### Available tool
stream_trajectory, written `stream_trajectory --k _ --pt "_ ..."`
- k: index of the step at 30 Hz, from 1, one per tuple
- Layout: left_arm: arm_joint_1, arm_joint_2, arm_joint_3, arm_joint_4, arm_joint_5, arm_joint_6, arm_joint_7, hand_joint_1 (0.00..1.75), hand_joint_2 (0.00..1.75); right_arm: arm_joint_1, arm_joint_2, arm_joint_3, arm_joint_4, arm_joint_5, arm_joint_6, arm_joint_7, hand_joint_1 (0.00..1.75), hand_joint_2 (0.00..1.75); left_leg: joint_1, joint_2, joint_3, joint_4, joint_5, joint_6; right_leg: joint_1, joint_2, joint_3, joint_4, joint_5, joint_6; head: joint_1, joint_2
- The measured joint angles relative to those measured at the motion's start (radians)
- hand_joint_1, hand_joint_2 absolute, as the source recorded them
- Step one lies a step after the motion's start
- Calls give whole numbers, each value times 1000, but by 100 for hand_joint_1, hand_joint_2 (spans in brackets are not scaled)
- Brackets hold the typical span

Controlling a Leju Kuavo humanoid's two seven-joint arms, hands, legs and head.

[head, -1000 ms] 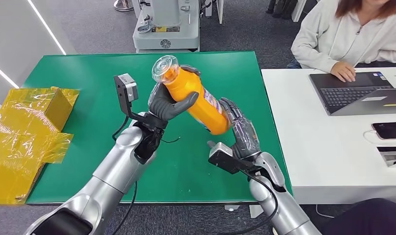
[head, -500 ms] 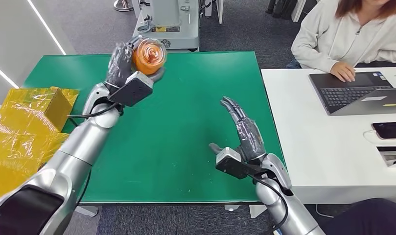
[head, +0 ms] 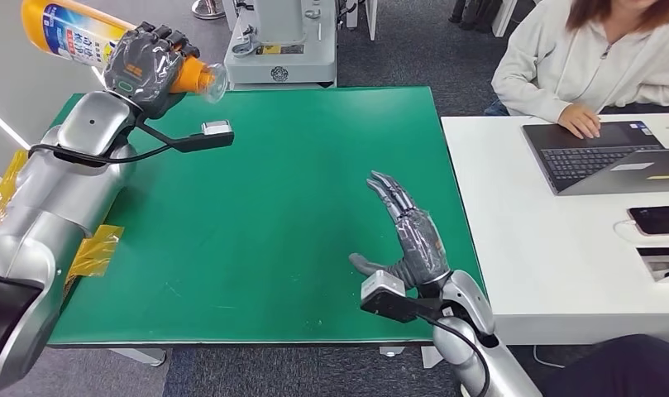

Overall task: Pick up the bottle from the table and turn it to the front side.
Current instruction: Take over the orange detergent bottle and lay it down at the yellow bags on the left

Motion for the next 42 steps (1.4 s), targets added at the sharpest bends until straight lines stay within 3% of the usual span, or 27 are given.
stream_trajectory --k 8,23,33,42 --pt "-29 91 -9 105 -87 -87 35 175 175 78 0 -11 -71 87 -22 20 0 175 0 1 0 0 0 0 0 2 -1 0 0 0 0 0" --pt "-57 229 6 197 -78 -244 51 175 175 167 1 -59 -137 98 -29 29 0 175 0 1 0 0 0 0 0 2 0 0 0 0 0 0" --pt "93 265 47 236 -73 -329 42 175 175 184 0 -74 -166 88 -21 32 0 175 0 1 0 -1 0 0 0 2 -1 0 0 0 0 0" --pt "243 238 78 253 -56 -370 56 175 175 189 0 -75 -193 104 -8 48 0 175 0 1 1 -1 0 0 0 0 1 -1 0 0 0 0"
